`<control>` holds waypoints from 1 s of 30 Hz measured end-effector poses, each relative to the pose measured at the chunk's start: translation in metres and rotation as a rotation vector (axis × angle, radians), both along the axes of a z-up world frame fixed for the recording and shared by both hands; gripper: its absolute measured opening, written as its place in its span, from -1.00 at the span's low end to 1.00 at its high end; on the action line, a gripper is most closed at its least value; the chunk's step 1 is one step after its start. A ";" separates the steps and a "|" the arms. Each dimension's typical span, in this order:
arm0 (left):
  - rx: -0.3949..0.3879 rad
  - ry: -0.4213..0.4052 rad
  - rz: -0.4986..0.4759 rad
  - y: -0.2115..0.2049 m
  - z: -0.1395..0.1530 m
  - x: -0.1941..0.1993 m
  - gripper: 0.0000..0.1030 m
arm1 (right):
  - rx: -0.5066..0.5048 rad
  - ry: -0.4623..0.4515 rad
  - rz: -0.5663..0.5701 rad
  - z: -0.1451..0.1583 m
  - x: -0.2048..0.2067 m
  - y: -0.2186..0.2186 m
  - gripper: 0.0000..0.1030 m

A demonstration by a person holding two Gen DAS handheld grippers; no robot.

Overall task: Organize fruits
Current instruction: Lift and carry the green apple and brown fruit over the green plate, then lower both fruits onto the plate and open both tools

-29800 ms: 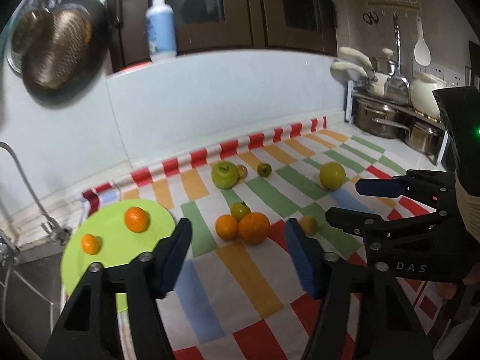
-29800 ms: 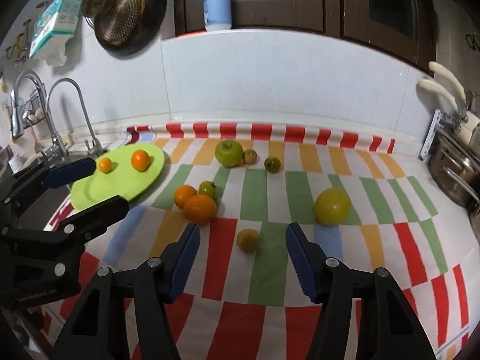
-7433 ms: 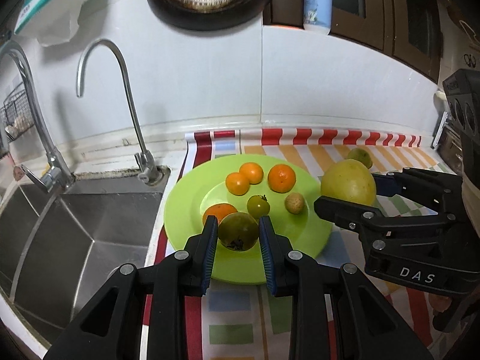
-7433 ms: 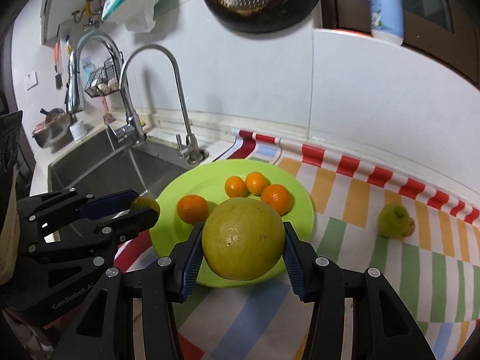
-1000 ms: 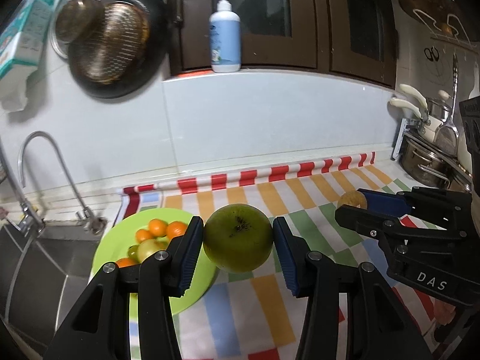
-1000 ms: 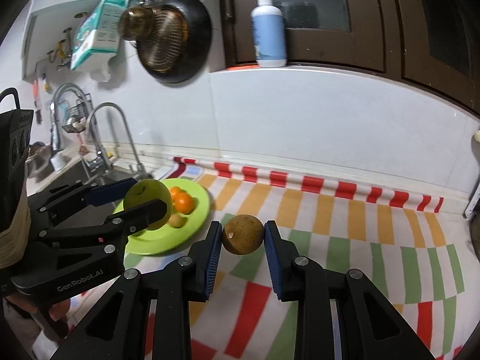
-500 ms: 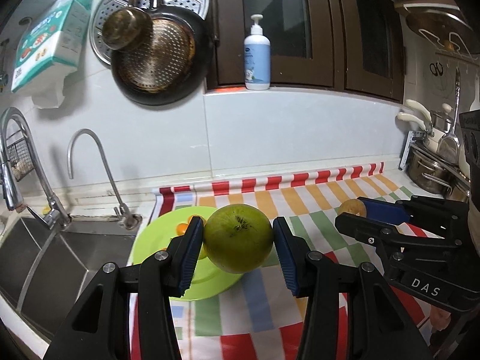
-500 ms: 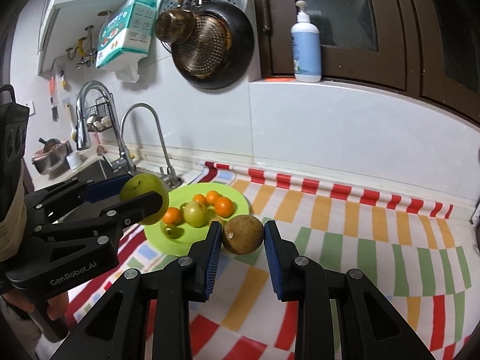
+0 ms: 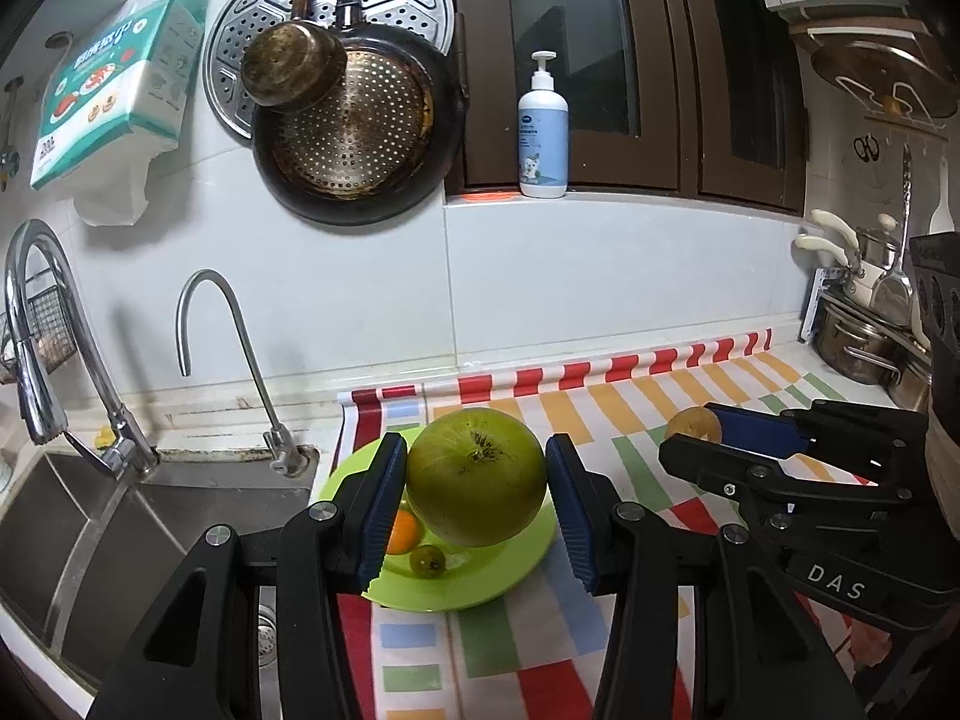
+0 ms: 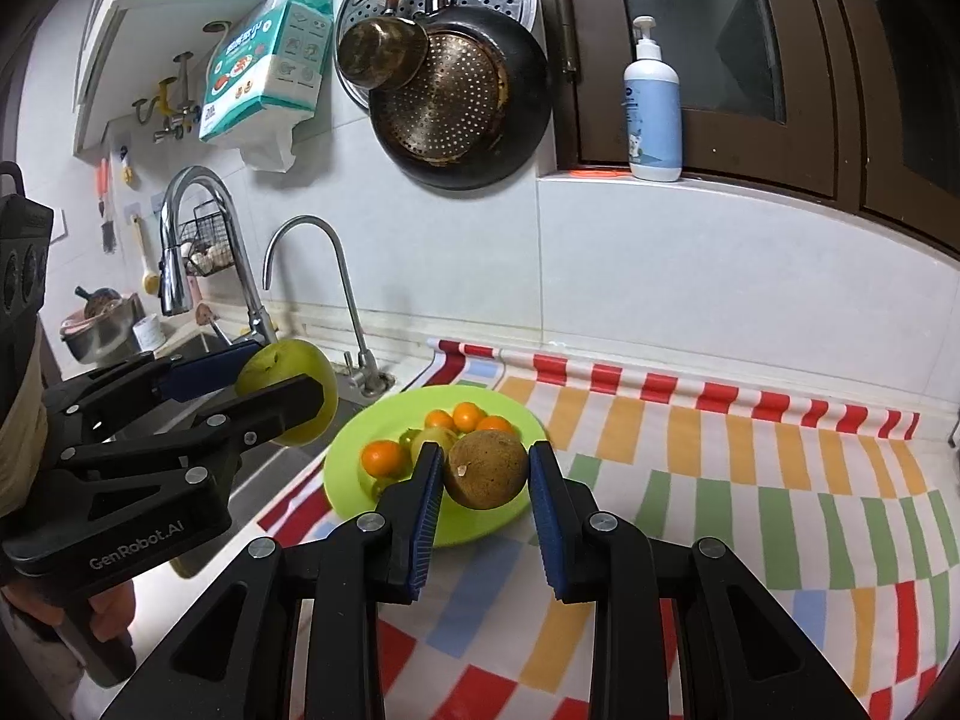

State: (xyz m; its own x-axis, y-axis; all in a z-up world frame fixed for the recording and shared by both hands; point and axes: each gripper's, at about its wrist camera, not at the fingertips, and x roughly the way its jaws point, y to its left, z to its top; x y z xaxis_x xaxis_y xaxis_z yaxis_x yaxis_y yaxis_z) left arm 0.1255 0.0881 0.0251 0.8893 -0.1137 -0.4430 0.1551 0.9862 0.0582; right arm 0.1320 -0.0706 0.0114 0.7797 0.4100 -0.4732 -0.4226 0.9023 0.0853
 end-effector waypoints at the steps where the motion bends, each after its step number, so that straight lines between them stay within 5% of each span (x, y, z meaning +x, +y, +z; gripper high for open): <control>1: 0.001 0.000 -0.002 0.002 0.000 0.001 -0.08 | 0.002 0.000 -0.002 0.000 0.000 0.003 -0.41; 30: 0.048 0.157 -0.053 0.074 -0.075 0.099 -0.08 | -0.041 0.189 -0.014 -0.072 0.085 0.091 -0.41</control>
State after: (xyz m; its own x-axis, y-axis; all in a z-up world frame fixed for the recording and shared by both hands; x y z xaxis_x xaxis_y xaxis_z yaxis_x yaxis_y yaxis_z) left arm 0.2241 0.1620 -0.0498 0.8022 -0.1339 -0.5818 0.2178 0.9730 0.0764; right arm 0.2172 0.0205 -0.0602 0.6811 0.3772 -0.6276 -0.3897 0.9124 0.1254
